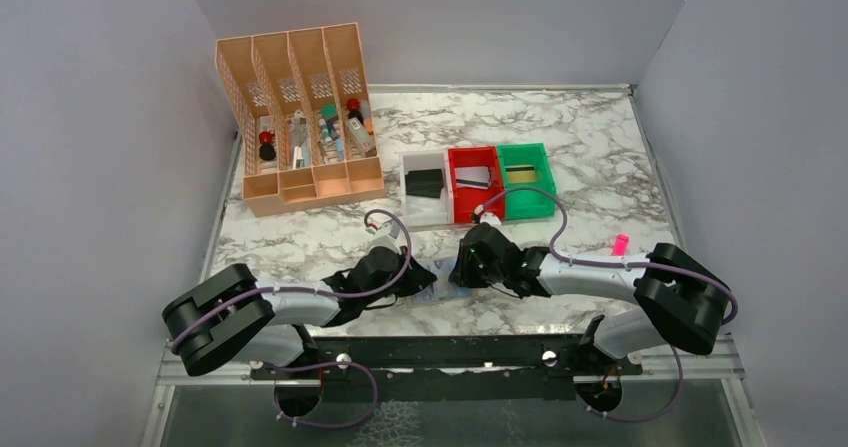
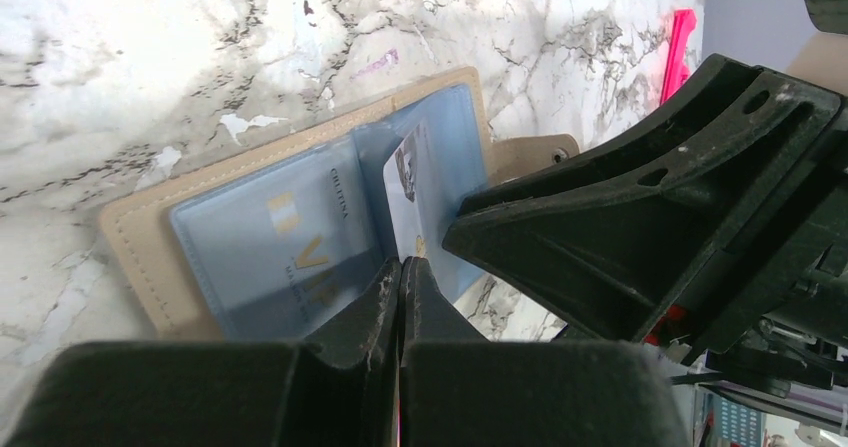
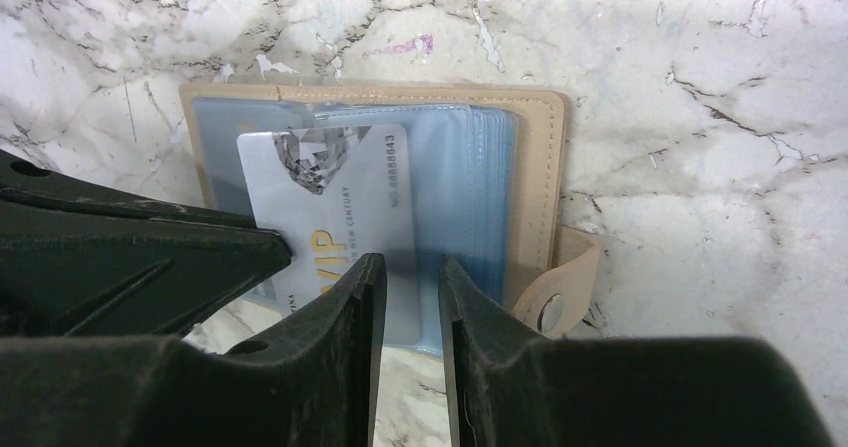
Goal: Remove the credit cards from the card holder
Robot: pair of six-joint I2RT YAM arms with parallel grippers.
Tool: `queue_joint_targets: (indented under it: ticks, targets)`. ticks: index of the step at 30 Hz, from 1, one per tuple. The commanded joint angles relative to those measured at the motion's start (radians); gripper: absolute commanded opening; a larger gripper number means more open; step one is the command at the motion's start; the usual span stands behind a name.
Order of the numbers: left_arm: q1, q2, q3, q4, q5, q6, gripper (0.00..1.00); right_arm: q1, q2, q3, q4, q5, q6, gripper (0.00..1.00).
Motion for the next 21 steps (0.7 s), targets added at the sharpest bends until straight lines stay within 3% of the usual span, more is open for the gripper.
queue_joint_targets:
  ticks: [1, 9, 18, 21]
  targets:
    - [0.0, -0.042, -0.036, 0.008, -0.026, 0.02, 0.0, 0.005, 0.006, -0.026, -0.063, 0.034, -0.002, 0.32]
    - [0.001, -0.064, -0.022, -0.054, -0.004, 0.061, 0.0, 0.005, -0.024, -0.002, -0.067, 0.013, -0.045, 0.29]
    - [0.002, -0.16, 0.064, -0.354, -0.106, 0.12, 0.0, 0.005, -0.062, 0.062, -0.094, -0.04, -0.129, 0.26]
    - [0.001, -0.183, 0.07, -0.372, -0.108, 0.13, 0.0, 0.005, -0.066, 0.076, -0.064, -0.101, -0.152, 0.25]
